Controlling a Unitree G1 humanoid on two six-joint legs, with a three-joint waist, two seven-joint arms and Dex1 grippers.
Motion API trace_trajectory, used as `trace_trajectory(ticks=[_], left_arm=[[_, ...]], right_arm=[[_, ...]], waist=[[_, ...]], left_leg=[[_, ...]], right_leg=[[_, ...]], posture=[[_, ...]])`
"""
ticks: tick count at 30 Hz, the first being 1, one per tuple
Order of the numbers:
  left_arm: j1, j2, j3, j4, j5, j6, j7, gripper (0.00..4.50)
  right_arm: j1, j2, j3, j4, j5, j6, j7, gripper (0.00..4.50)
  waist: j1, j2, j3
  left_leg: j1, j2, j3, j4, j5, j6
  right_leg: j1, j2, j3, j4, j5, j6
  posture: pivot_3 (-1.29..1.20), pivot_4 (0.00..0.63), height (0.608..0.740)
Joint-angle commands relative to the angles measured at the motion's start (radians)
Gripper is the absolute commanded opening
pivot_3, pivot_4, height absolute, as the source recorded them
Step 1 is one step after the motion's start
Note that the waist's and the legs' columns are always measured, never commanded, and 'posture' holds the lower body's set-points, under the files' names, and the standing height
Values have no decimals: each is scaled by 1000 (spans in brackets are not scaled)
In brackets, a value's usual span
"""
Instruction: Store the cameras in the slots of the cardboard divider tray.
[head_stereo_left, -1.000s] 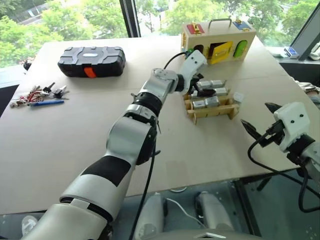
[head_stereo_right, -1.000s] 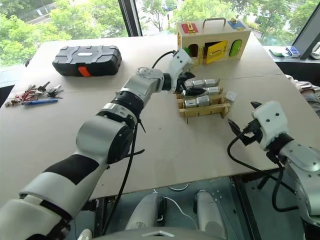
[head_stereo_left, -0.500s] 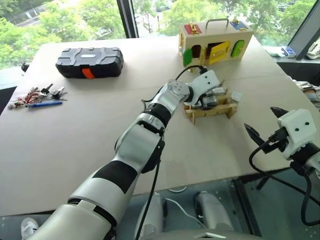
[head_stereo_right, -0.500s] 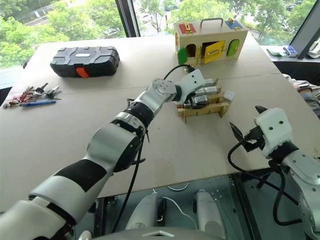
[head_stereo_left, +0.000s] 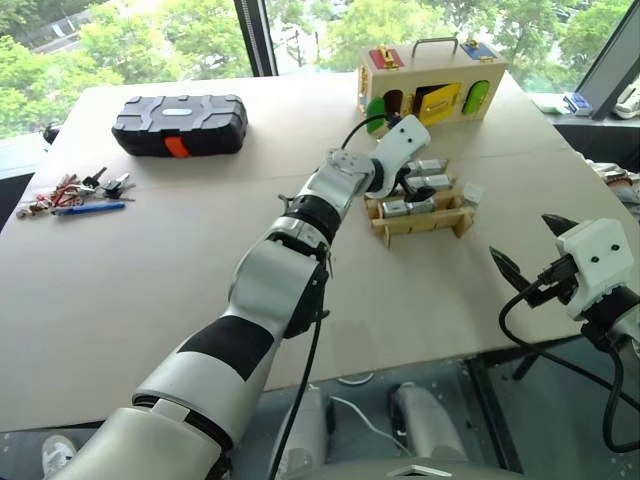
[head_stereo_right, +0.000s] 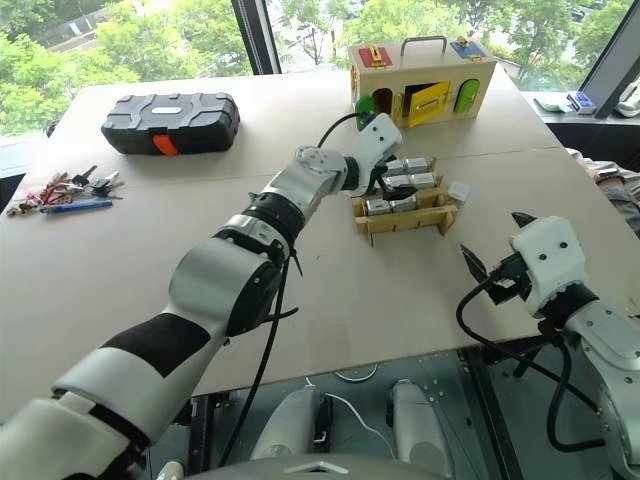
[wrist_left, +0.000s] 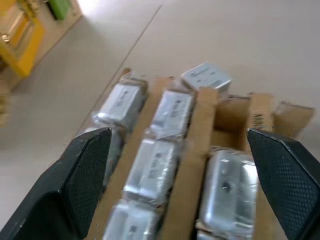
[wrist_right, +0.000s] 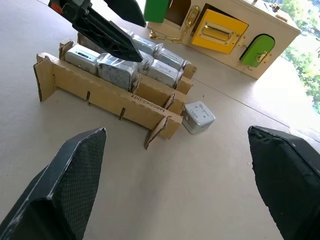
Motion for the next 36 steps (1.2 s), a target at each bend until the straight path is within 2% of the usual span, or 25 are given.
trace_trajectory(ticks=[1, 5, 10, 15, 18, 21, 25, 27, 30, 34, 36], left_arm=[[10, -10, -35, -3, 34, -25, -12, 4467], [-5, -17, 4, -7, -6, -29, -16, 4467], [-91, -62, 174, -34, -196, 44, -136, 4467], [-107, -82, 179, -45, -216, 103, -209, 4467], [-78, -67, 150, -58, -189, 70, -203, 4467], [-35, -36, 123, -89, -167, 8, -204, 4467], [52, 19, 158, -193, -218, -38, -227, 4467], [152, 64, 173, -331, -261, -33, -274, 4467], [349, 140, 173, -627, -326, 99, -328, 4467], [580, 239, 179, -997, -402, 319, -292, 4467], [642, 273, 182, -1111, -426, 398, -264, 4467]], right_arm=[[-2, -6, -24, -21, -2, -14, 2, 4500], [6, -2, -29, -17, -3, -18, 1, 4500], [-34, 9, -39, 23, 19, 10, -14, 4500], [-147, 1, -43, 179, 5, 56, -51, 4500], [-263, -9, -37, 350, -54, 46, -116, 4500], [-401, -14, -6, 546, -70, 1, -105, 4500], [-590, -13, 83, 801, -121, -100, -66, 4500], [-696, 10, 115, 948, -125, -148, -38, 4500], [-828, 23, 180, 1194, -167, -266, 21, 4500], [-943, 14, 241, 1503, -202, -427, 180, 4500], [-977, 6, 264, 1605, -218, -494, 253, 4500]], waist=[[0, 0, 0], [0, 0, 0], [1, 0, 0], [-1, 1, 0], [-9, 1, -1], [-12, 2, -1], [-27, 2, -1], [-31, 3, -1], [-41, 4, -2], [-39, 5, -1], [-28, 5, -1]], left_leg=[[0, 0, 0, 0, 0, 0], [0, 0, 0, 0, 0, 0], [0, 0, 0, 0, 0, 0], [0, -1, 0, 0, 0, 0], [1, 0, 0, 0, 0, 0], [2, 0, 1, 0, 0, 0], [2, 0, 2, 0, 0, 0], [2, 0, 2, -1, 0, 0], [3, 0, 3, -4, 0, 0], [2, 1, 2, -4, 0, 0], [1, 1, 1, -4, 0, 0]], right_leg=[[0, 0, 0, 0, 0, 0], [0, 0, 0, 0, 0, 0], [0, 0, 0, 0, 0, 0], [1, 0, 0, -1, 0, 0], [1, 0, 1, 0, 0, 0], [0, 1, 2, 1, 0, 0], [0, 1, 3, 2, 0, 0], [0, 1, 3, 2, 1, 0], [-1, 1, 5, 2, 1, 0], [-1, 0, 3, 1, 1, 0], [-1, -1, 1, 0, 1, 0]], posture=[[0, 150, 740], [0, 150, 740], [0, 150, 740], [0, 150, 740], [0, 150, 740], [0, 150, 740], [0, 150, 740], [0, 150, 740], [0, 150, 740], [0, 150, 740], [0, 150, 740]])
